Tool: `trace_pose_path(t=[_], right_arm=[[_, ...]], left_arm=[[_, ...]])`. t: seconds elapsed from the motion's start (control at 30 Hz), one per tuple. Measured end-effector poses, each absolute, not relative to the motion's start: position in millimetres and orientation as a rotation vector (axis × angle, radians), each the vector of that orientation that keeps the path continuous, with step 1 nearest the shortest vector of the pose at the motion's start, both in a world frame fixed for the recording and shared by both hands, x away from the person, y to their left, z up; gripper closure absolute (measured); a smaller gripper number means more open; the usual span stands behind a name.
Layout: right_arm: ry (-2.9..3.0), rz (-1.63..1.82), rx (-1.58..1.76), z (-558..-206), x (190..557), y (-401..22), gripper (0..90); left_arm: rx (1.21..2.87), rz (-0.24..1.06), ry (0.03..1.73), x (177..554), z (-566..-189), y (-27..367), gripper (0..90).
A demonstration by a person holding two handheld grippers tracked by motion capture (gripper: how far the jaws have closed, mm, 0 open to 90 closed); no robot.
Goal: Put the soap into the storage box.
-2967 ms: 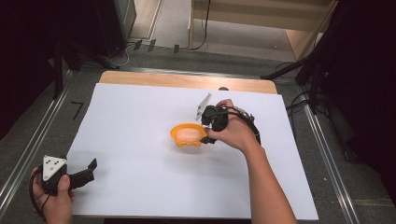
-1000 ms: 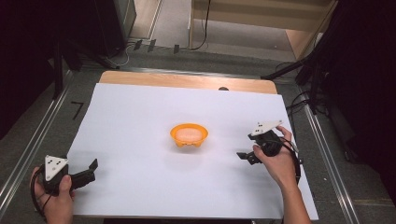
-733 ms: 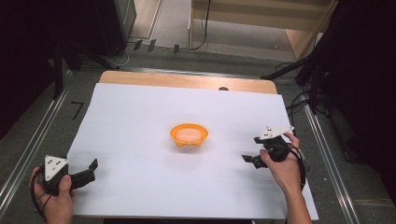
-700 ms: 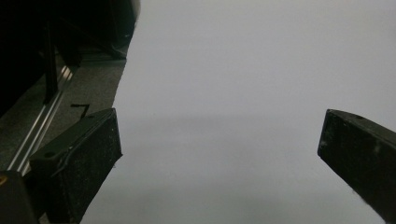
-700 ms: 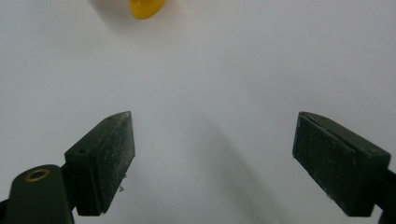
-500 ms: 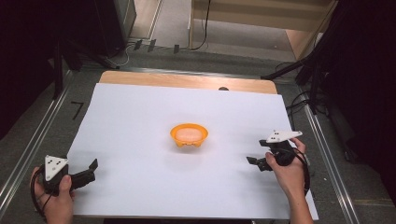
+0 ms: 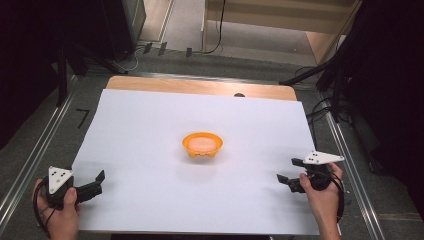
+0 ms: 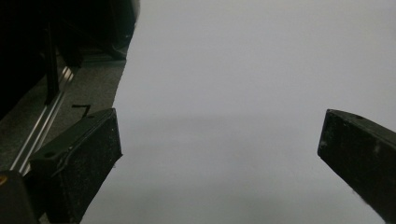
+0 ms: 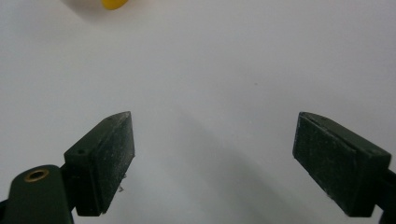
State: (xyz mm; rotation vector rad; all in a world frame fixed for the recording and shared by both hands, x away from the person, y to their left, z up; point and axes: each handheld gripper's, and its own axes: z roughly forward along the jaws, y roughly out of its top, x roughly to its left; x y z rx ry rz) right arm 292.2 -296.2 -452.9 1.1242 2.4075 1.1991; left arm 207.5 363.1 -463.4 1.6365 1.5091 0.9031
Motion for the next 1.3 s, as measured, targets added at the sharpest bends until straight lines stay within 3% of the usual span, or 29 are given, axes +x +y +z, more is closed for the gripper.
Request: trace_pose_path(t=[0.37, 0.53, 1.3], right_arm=[[2.291, 1.242, 1.199, -461.9, 272.0, -323.4, 10.5], [2.19, 1.263, 1.271, -468.4, 258.2, -339.7, 0.0], [1.854, 1.479, 1.399, -489.4, 220.9, -372.8, 0.0]], left_arm=[[1.638, 0.903, 1.51, 207.5, -463.4, 362.8, 0.0], [1.638, 0.905, 1.51, 207.4, -463.4, 362.9, 0.0], [1.637, 0.895, 1.516, 208.1, -463.5, 363.5, 0.0]])
